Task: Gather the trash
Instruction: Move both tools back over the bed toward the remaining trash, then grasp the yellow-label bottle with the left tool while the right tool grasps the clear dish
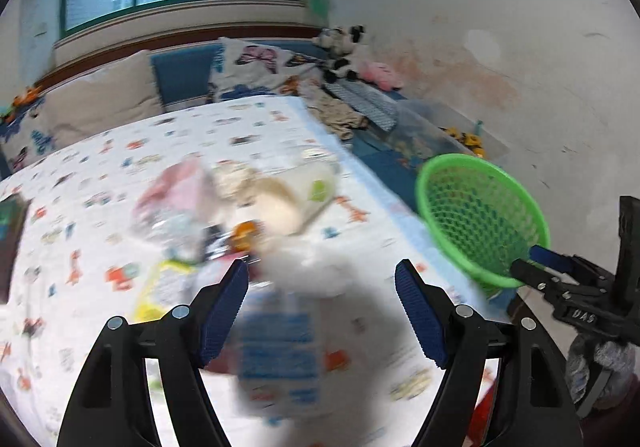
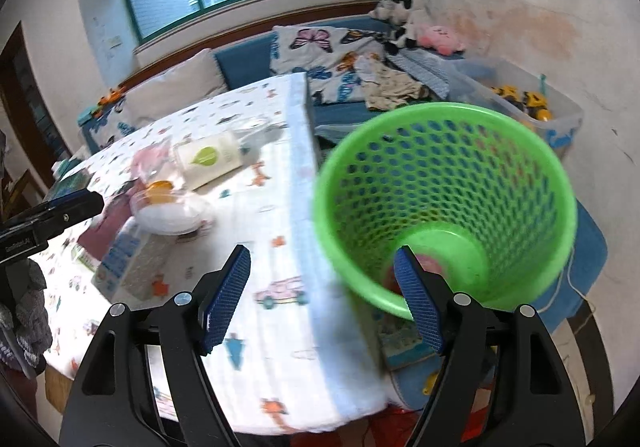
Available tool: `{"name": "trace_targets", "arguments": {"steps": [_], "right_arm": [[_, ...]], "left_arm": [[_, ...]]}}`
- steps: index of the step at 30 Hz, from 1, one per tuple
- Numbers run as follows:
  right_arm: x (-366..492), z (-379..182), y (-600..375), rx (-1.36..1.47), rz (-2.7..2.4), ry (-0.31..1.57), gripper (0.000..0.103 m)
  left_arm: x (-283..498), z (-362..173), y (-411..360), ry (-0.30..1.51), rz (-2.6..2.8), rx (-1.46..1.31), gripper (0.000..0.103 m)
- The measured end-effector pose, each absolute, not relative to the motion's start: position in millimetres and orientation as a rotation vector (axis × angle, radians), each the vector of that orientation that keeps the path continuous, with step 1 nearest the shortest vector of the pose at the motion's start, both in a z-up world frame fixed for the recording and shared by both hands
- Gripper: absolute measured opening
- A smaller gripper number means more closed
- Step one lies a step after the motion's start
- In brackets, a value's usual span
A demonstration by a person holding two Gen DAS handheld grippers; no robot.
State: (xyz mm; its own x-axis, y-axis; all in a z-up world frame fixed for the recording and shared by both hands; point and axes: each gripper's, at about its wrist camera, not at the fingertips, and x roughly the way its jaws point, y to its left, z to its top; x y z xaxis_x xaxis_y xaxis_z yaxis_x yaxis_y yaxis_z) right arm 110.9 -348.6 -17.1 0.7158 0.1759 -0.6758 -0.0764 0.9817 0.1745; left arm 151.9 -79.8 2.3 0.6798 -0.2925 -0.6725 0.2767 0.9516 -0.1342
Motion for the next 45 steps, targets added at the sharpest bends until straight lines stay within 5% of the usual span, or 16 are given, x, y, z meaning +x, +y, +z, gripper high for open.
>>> {"name": "trace_targets", "arguments": {"steps": [14,45], "right_arm": [[119.1,-15.1,-278.2,0.088,0.238,0.778,0.075],[137.4,-24.7,-214.2,0.046,0.344,0.832,0.075]], "left_arm": [[146.4,-27.0,4.0,0.827,-0.242,-0.048,0.073],[141.3,-46.8,24.6,0.858,-0.416,0.015,0.068]]}}
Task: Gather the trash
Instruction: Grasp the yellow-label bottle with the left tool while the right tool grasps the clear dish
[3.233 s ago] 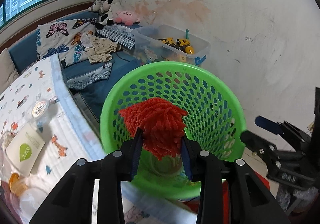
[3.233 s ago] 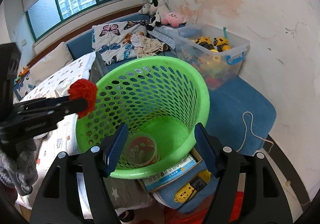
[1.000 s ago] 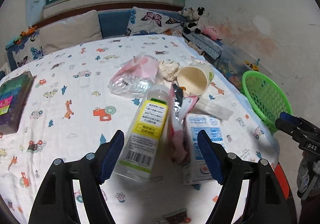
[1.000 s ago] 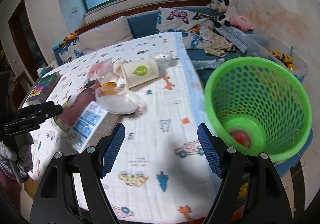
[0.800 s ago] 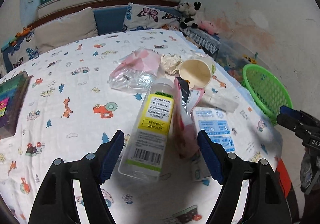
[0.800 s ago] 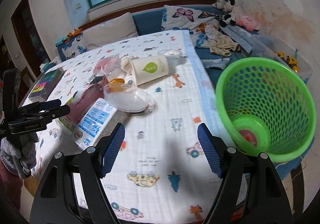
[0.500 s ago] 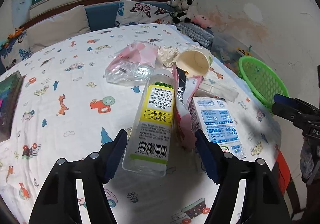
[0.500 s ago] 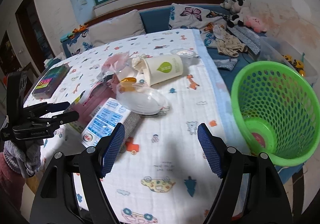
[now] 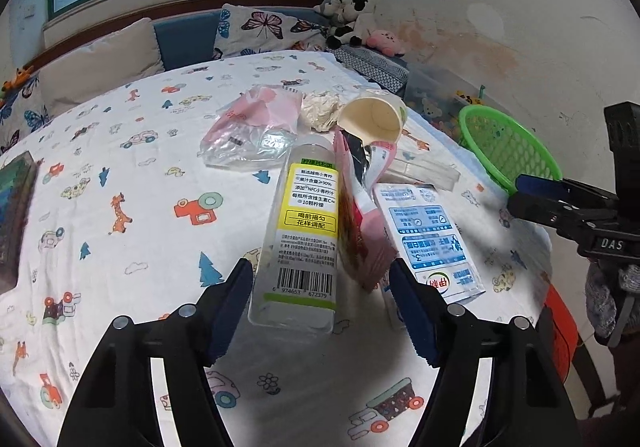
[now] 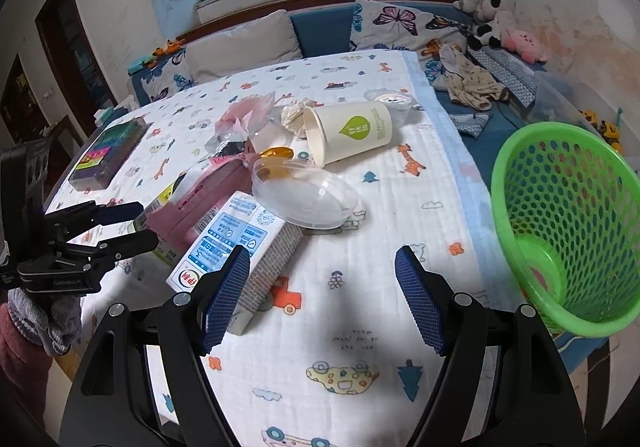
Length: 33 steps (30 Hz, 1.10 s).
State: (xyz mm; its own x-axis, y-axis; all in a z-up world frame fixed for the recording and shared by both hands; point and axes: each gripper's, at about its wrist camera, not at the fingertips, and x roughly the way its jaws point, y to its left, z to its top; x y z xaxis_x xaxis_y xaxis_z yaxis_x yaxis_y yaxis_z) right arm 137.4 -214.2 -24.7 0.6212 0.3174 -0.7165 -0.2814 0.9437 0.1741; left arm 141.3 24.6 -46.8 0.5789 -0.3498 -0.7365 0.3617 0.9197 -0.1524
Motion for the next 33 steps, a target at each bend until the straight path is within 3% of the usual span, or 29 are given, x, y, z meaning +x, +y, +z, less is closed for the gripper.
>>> {"name": "trace_targets", "arguments": {"steps": [8,15,33], "right_arm": [[161.4,-32.8,-210.2,0.13,0.394,0.86,0.076],[184.7,-37.9,-201.4,0.134,0.413,0.864,0.087],[229.1,-68.3,-196.4,0.204,0.48,0.956,0.093]], "left_arm": [[141.9,-47.4,21.7,0.86,-0.413,0.039,0.068],[149.8,-52.6,18.9,0.875,-0.417,0.062,0.068],[154.8,-56.5,26.8,0.883,-0.431,0.081,0.068]]}}
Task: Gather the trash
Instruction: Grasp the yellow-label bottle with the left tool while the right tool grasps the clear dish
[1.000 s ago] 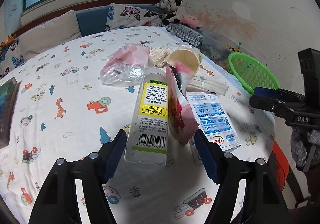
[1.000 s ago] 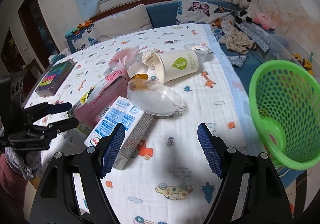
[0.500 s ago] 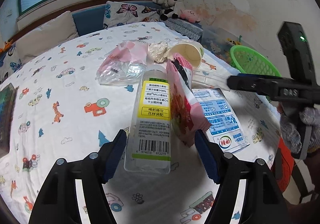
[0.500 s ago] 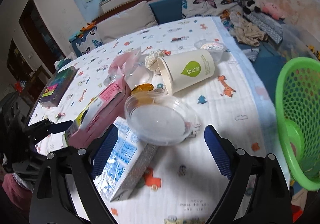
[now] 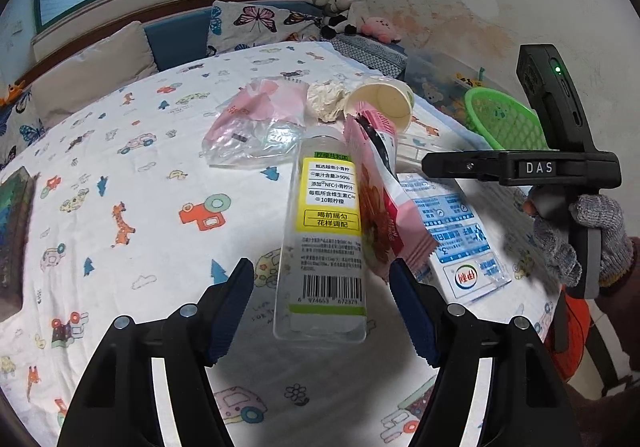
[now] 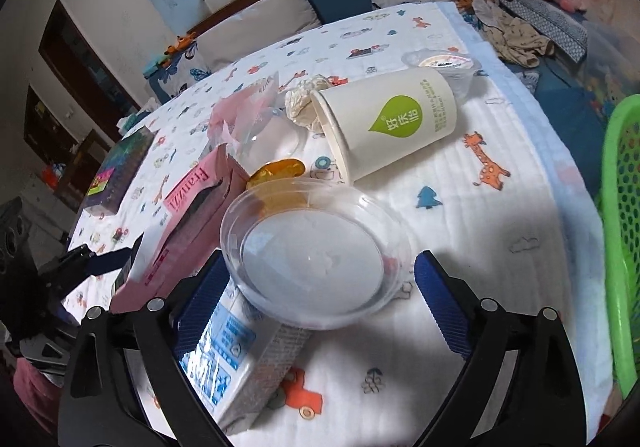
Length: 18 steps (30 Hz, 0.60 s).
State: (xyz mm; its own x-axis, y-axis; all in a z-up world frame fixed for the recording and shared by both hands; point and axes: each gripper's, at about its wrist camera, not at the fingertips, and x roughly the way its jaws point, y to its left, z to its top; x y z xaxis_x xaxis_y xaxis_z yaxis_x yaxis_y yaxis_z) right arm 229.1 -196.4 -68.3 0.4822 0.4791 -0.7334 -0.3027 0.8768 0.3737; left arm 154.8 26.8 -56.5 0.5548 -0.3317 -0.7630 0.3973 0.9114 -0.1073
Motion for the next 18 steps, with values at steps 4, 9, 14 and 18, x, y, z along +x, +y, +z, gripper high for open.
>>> {"name": "trace_targets", "arguments": {"steps": [4,9,14,18], "right_arm": [[232.5,-68.6,-197.2,0.223,0.482,0.953,0.094],[236.2,-68.9,-201.1,0.275,0.501,0.96,0.092],[232.5,-66.3,-201.5,0.261,0.501,0.946,0.091],[224.6,-62.0,-199.5,0.222,0.492,0.914,0.091]], "left_arm": [[160.0,-60.2,20.8,0.891,-0.427,0.105,0.063],[169.5,-62.6,12.7,0.901,-0.427,0.111,0.061],[180.3,-64.4,4.4,0.908,-0.426,0.133,0.06],[189.5,-68.8,5.2,0.926,-0.416,0.111,0.049]]}}
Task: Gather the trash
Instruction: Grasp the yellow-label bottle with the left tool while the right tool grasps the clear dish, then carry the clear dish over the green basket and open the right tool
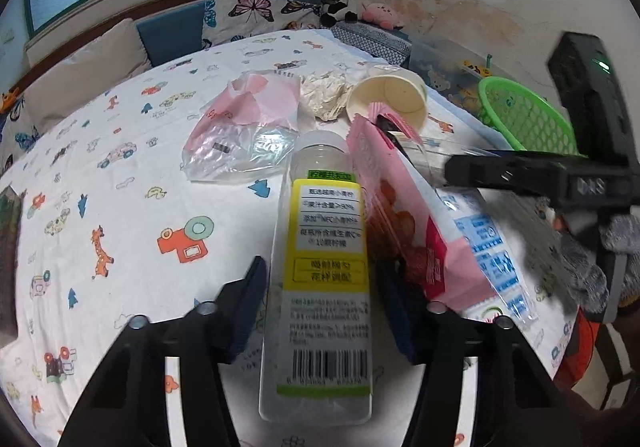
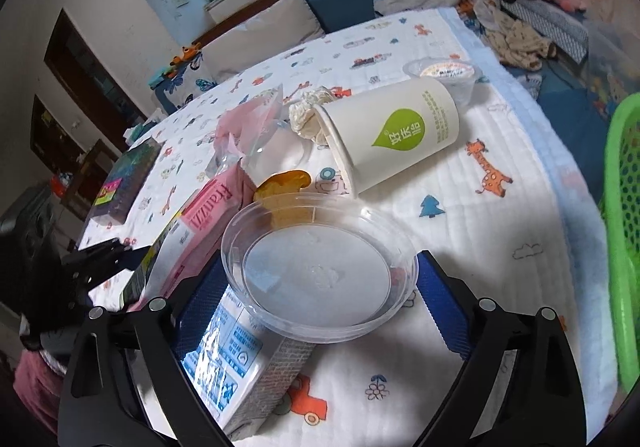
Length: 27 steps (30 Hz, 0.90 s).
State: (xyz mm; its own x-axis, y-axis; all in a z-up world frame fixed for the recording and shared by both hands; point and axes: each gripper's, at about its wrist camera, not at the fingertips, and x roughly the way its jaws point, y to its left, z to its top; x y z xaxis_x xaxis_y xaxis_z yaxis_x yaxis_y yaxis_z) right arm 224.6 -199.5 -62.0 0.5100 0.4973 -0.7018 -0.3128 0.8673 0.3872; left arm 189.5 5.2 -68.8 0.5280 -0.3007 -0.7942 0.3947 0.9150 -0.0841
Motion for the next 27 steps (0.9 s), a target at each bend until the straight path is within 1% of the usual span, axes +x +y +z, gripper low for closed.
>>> {"name": "trace_targets", "arguments": {"steps": [2,13,21,27], "right_arm": [[219.9,-59.5,-199.0,0.2,0.487,0.9,0.091],[187.5,-42.9,-204.7,0.185,0.513,0.845,0.091],[164.0,-23.4,-218.6,0.167,0.494,0.788,0.091],[157.0,-13.9,-253.4,0.192,0.431,0.761,0.091]], "left_arm": [[191.6,-70.7,6.5,0.931,-0.412,0.092,0.045],[174.4,-60.8,18.2,0.892,-0.367,0.042,0.043],[152.0,-21.8,33.4,0.81,-0.327,0.01,0.043],[149.3,8.7,22.7,0.779,-0.36,-0.009,0.043]]}}
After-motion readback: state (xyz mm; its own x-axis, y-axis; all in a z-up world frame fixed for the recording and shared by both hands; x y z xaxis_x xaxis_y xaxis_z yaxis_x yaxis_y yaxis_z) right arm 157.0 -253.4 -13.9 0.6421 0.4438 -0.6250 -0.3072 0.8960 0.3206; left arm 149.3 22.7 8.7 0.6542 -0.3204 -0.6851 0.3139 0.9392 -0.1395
